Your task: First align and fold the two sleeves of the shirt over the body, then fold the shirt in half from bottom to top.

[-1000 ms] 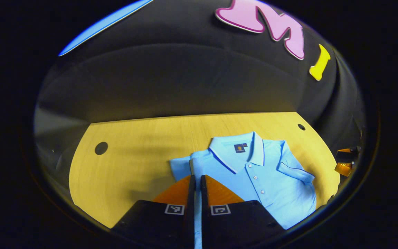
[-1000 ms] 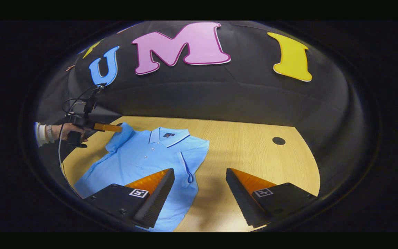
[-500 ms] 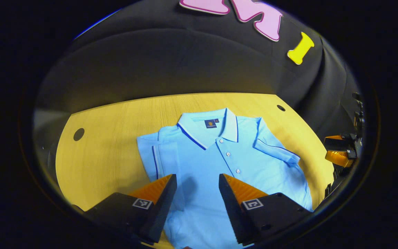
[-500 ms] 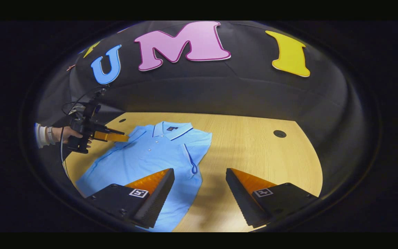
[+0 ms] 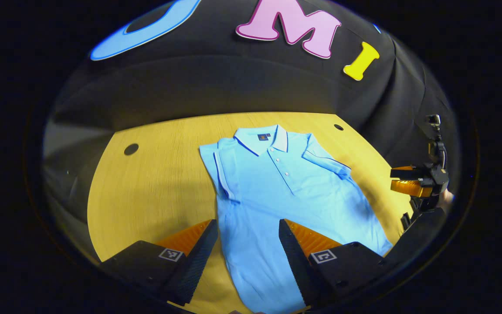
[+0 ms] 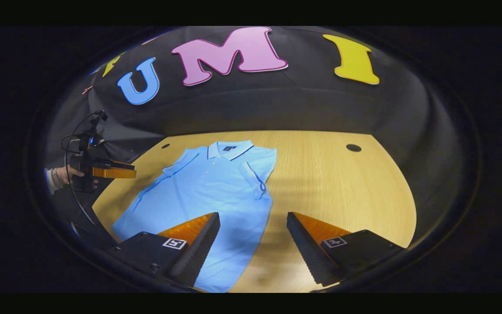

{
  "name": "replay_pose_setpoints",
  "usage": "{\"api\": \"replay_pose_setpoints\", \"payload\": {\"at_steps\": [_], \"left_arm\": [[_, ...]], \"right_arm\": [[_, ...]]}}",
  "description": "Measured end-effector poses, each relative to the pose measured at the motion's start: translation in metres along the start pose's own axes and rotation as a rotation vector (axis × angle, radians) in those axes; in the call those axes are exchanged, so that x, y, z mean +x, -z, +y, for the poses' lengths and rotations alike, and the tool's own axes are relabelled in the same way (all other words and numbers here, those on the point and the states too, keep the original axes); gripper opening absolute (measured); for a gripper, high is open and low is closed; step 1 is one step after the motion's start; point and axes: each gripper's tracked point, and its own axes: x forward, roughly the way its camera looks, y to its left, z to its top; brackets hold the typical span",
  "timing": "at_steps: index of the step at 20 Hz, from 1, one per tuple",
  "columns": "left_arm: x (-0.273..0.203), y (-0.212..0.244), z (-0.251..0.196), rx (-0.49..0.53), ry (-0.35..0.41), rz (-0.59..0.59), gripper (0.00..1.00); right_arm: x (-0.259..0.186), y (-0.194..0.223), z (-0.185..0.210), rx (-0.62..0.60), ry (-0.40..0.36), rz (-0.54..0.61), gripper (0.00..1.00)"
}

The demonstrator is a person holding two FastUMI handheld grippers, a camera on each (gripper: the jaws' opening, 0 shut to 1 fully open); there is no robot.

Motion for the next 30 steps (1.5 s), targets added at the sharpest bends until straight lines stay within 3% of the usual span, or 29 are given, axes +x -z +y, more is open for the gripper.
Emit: {"api": "replay_pose_setpoints", "payload": {"at_steps": [6, 11, 14, 18, 21, 22, 23, 24, 25, 27, 28, 30], "left_arm": [[-0.046, 0.091, -0.006, -0.009, 0.015, 0.09, 0.91], [-0.065, 0.15, -0.014, -0.107, 0.046, 0.152, 0.91], [-0.072, 0.188, -0.02, -0.161, 0.08, 0.219, 0.91], [-0.074, 0.223, -0.02, -0.181, 0.092, 0.294, 0.92], [-0.075, 0.239, -0.027, -0.223, 0.119, 0.336, 0.92], [-0.075, 0.243, -0.029, -0.224, 0.123, 0.338, 0.92], [-0.075, 0.243, -0.029, -0.218, 0.126, 0.334, 0.92], [-0.074, 0.243, -0.029, -0.216, 0.127, 0.335, 0.89], [-0.074, 0.244, -0.028, -0.214, 0.125, 0.342, 0.89], [-0.073, 0.245, -0.028, -0.202, 0.117, 0.36, 0.88], [-0.072, 0.247, -0.028, -0.19, 0.113, 0.369, 0.88], [-0.071, 0.248, -0.033, -0.167, 0.126, 0.385, 0.89]], "right_arm": [[-0.038, 0.059, 0.035, 0.089, -0.085, 0.073, 0.98], [-0.061, 0.118, 0.053, 0.216, -0.137, 0.173, 0.98], [-0.069, 0.154, 0.057, 0.289, -0.144, 0.242, 0.98], [-0.078, 0.196, 0.055, 0.298, -0.119, 0.337, 0.98], [-0.086, 0.204, 0.071, 0.426, -0.174, 0.371, 0.98], [-0.09, 0.208, 0.077, 0.457, -0.188, 0.388, 0.91], [-0.089, 0.205, 0.078, 0.476, -0.186, 0.37, 0.92], [-0.087, 0.207, 0.077, 0.482, -0.179, 0.365, 0.95], [-0.085, 0.206, 0.077, 0.486, -0.176, 0.369, 0.9], [-0.084, 0.208, 0.08, 0.472, -0.174, 0.387, 0.93], [-0.082, 0.208, 0.084, 0.463, -0.182, 0.393, 0.87], [-0.078, 0.207, 0.098, 0.466, -0.214, 0.41, 0.86]]}}
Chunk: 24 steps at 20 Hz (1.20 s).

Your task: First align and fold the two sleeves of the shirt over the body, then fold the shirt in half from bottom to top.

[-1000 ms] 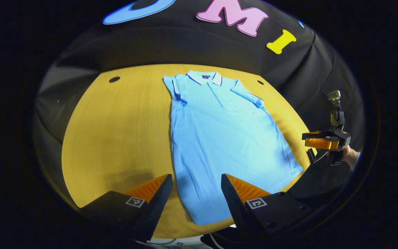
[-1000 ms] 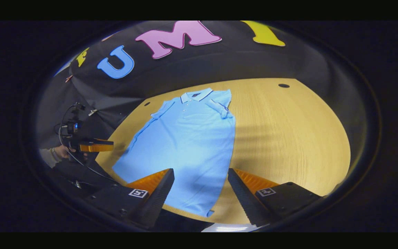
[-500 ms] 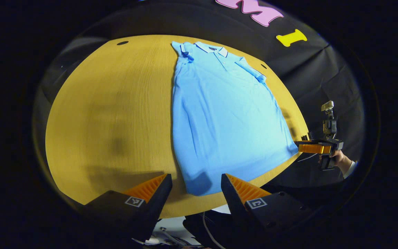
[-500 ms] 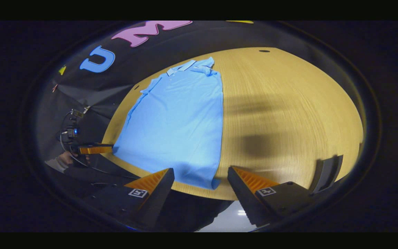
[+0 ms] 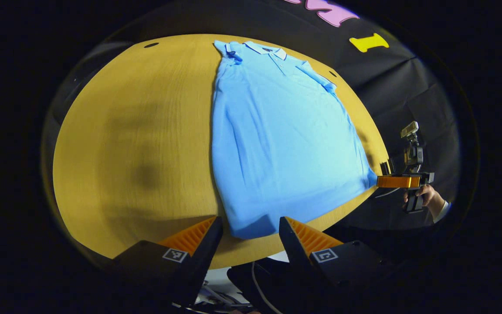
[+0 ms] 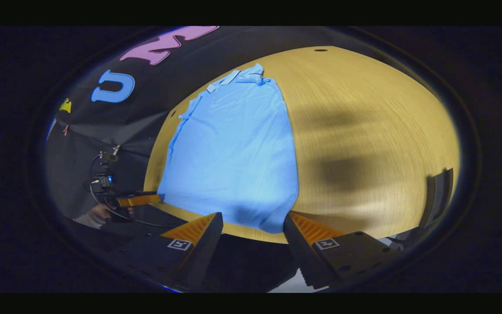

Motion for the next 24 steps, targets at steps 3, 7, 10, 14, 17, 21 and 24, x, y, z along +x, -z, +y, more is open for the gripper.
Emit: {"api": "replay_pose_setpoints", "payload": {"at_steps": [3, 7, 10, 14, 17, 21, 24], "left_arm": [[0.002, 0.001, -0.005, 0.007, 0.007, 0.007, 0.88], [0.006, -0.002, -0.003, -0.041, 0.009, 0.004, 0.86], [0.017, -0.002, -0.011, -0.079, 0.025, 0.008, 0.61], [0.025, -0.006, -0.025, -0.03, 0.042, 0.006, 0.15], [0.025, -0.025, -0.014, 0.042, -0.053, -0.071, 0.06], [0.007, -0.047, -0.024, 0.001, 0.001, -0.119, 0.06], [-0.012, -0.084, -0.01, 0.028, -0.055, -0.207, 0.06]], "right_arm": [[0.011, 0.001, 0.013, -0.012, -0.025, 0.017, 0.82], [0.021, -0.003, 0.011, 0.036, -0.027, 0.024, 0.76], [0.027, -0.006, 0.004, 0.079, -0.008, 0.022, 0.47], [0.034, -0.007, 0.005, 0.114, -0.014, 0.021, 0.1], [0.029, -0.013, 0.007, 0.06, -0.029, 0.017, 0.03], [0.021, -0.037, 0.029, 0.032, -0.118, -0.023, 0.08], [0.016, -0.057, 0.042, -0.03, -0.169, -0.046, 0.09]]}}
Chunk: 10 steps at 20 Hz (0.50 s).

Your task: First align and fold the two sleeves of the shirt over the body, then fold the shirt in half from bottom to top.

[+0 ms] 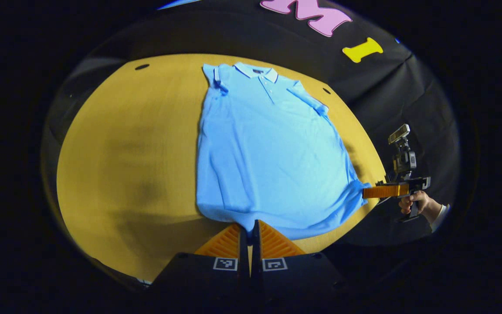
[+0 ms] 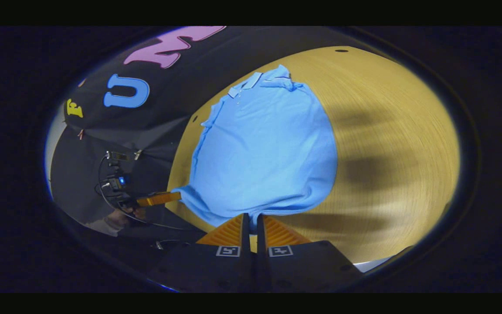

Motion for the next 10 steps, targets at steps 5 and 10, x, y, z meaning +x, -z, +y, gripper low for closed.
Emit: {"api": "replay_pose_setpoints", "payload": {"at_steps": [5, 10], "left_arm": [[-0.014, -0.063, 0.004, 0.047, -0.033, -0.118, 0.06], [-0.016, -0.124, 0.006, 0.104, -0.064, -0.194, 0.06]], "right_arm": [[0.005, -0.064, 0.023, -0.077, -0.055, -0.102, 0.02], [0.003, -0.143, 0.042, -0.164, -0.083, -0.21, 0.08]]}}
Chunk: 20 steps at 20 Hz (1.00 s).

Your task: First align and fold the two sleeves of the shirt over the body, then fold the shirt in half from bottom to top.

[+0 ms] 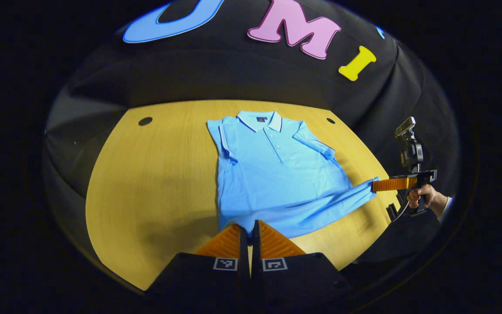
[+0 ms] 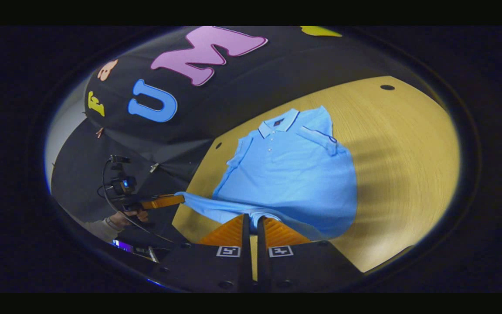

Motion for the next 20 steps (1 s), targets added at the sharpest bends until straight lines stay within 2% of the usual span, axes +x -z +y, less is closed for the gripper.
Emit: {"api": "replay_pose_setpoints", "payload": {"at_steps": [7, 10, 12, 13, 16, 17, 18, 20], "left_arm": [[0.03, -0.114, 0.017, 0.036, -0.09, -0.152, 0.06], [0.059, -0.157, 0.026, 0.063, -0.143, -0.184, 0.06], [0.078, -0.176, 0.029, 0.042, -0.157, -0.186, 0.06], [0.086, -0.185, 0.031, 0.034, -0.162, -0.193, 0.05], [0.116, -0.205, 0.05, 0.028, -0.201, -0.202, 0.06], [0.128, -0.212, 0.057, 0.01, -0.216, -0.196, 0.06], [0.139, -0.217, 0.063, -0.016, -0.234, -0.195, 0.06], [0.166, -0.229, 0.073, -0.055, -0.251, -0.198, 0.06]], "right_arm": [[0.04, -0.114, -0.009, -0.108, -0.001, -0.108, 0.09], [0.056, -0.156, -0.024, -0.161, 0.022, -0.13, 0.08], [0.068, -0.184, -0.028, -0.185, 0.022, -0.144, 0.08], [0.074, -0.196, -0.033, -0.201, 0.029, -0.148, 0.04], [0.094, -0.235, -0.049, -0.212, 0.055, -0.175, 0.08], [0.101, -0.246, -0.052, -0.204, 0.061, -0.192, 0.05], [0.112, -0.256, -0.059, -0.198, 0.073, -0.204, 0.08], [0.133, -0.266, -0.077, -0.195, 0.119, -0.207, 0.08]]}}
